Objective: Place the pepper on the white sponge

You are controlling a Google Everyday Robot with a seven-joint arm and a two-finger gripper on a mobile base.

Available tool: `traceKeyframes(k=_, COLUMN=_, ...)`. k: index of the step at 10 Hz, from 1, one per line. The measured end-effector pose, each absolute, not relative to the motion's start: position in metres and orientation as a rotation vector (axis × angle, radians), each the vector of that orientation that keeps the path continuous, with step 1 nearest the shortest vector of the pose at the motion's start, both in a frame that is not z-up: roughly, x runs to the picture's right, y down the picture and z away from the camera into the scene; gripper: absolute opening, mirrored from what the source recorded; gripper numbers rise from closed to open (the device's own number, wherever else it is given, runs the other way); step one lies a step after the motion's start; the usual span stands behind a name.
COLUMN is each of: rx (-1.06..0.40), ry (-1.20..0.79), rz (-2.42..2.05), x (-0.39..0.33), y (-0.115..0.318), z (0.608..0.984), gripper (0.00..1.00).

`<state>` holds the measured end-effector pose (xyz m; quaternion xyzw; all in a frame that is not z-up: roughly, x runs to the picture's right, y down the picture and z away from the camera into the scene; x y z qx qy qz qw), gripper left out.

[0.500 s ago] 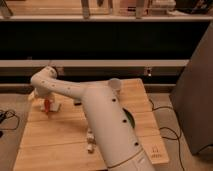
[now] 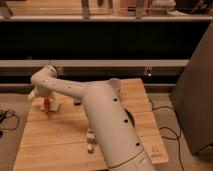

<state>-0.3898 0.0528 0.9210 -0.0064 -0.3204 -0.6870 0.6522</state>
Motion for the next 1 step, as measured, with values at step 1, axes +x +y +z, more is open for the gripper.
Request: traceKeyframes(k=1, rx=-0.012, ry=-0.725, rz=-1.558, x=-0.3887, y=0.0511, z=0.9198, gripper=0.8)
